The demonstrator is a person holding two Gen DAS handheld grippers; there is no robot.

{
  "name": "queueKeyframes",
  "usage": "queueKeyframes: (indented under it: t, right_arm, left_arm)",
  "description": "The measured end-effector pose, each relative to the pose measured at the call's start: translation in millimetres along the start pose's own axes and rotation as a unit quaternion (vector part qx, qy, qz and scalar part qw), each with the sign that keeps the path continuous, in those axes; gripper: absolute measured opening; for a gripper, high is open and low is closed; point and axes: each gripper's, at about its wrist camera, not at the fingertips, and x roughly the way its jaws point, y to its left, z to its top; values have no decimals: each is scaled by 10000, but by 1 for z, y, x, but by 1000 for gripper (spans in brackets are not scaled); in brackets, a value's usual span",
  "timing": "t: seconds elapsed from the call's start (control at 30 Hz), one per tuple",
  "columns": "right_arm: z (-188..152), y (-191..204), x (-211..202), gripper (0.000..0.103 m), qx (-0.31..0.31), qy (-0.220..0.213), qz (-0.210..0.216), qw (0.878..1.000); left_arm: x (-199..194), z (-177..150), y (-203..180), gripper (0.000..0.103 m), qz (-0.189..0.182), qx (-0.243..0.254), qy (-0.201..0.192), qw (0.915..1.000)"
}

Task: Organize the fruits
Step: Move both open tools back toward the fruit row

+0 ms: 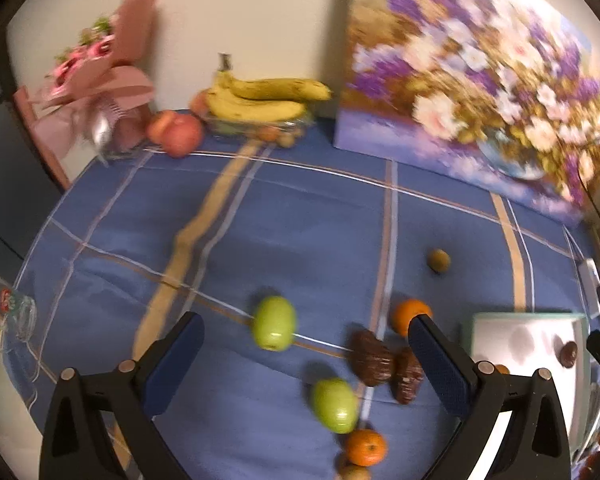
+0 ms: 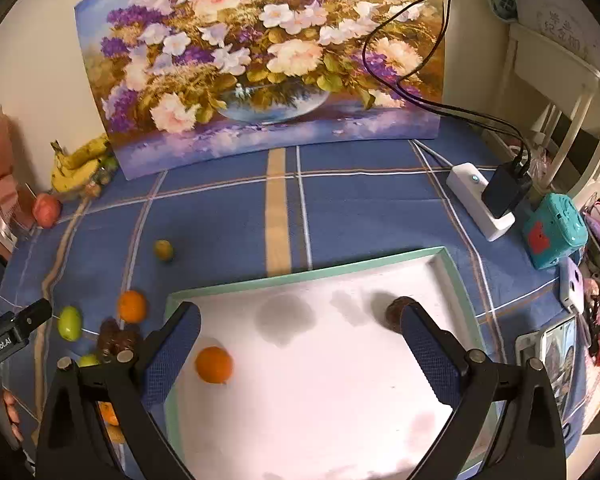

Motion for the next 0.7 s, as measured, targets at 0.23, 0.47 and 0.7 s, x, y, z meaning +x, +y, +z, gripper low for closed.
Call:
queueKeyframes:
  t: [0.23, 0.47, 0.7]
  right_arm:
    - [3, 32, -6, 100, -225, 29, 277, 9994]
    - [8, 79, -20, 100, -517, -204, 806, 9952]
    - [-4, 125, -21, 99, -870, -134, 1212, 9887]
  left_arm:
    - [-8, 9, 52, 103, -95, -373, 35, 9993]
    - [-22, 13, 83, 103, -371, -674, -41, 9970]
    - [-26, 2, 80, 103, -584, -386, 75, 9975]
